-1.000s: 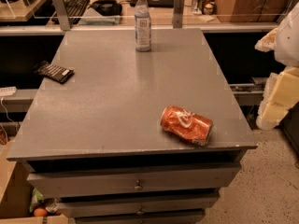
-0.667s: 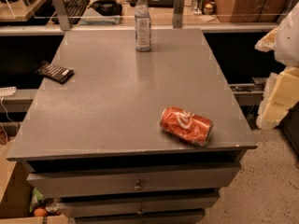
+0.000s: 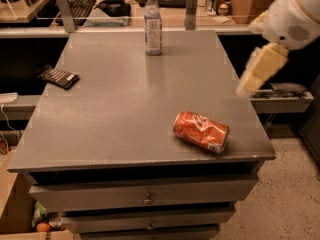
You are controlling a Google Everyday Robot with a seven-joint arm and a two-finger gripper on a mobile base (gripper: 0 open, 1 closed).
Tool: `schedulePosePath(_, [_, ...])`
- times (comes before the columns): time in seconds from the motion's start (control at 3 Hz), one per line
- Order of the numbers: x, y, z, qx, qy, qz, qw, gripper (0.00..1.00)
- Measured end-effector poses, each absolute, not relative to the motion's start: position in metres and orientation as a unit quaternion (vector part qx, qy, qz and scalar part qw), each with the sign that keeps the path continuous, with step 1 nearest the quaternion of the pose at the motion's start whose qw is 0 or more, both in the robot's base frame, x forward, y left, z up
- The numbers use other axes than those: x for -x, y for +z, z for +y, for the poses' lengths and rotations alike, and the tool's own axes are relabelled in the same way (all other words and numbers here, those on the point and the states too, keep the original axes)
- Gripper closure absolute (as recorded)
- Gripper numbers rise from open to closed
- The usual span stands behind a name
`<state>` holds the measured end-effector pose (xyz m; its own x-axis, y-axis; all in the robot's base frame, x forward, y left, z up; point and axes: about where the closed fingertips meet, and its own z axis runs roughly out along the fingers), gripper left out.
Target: Move blue plastic bottle near coke can
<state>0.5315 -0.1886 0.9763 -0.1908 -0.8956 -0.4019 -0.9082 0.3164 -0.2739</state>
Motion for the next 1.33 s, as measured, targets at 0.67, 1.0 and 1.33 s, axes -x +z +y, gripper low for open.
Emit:
schedulePosePath(0.67, [-0.656,1.012,-0.105,0.532,0.069,0.743,0.400,0.00])
schedulePosePath(1.0, [-0.684,1.020,-0.063,0.513,0.112,0.728,0.441,0.00])
schedulePosePath(1.33, [-0.684,1.020,-0.063,0.513,0.112,0.728,0.441,0.00])
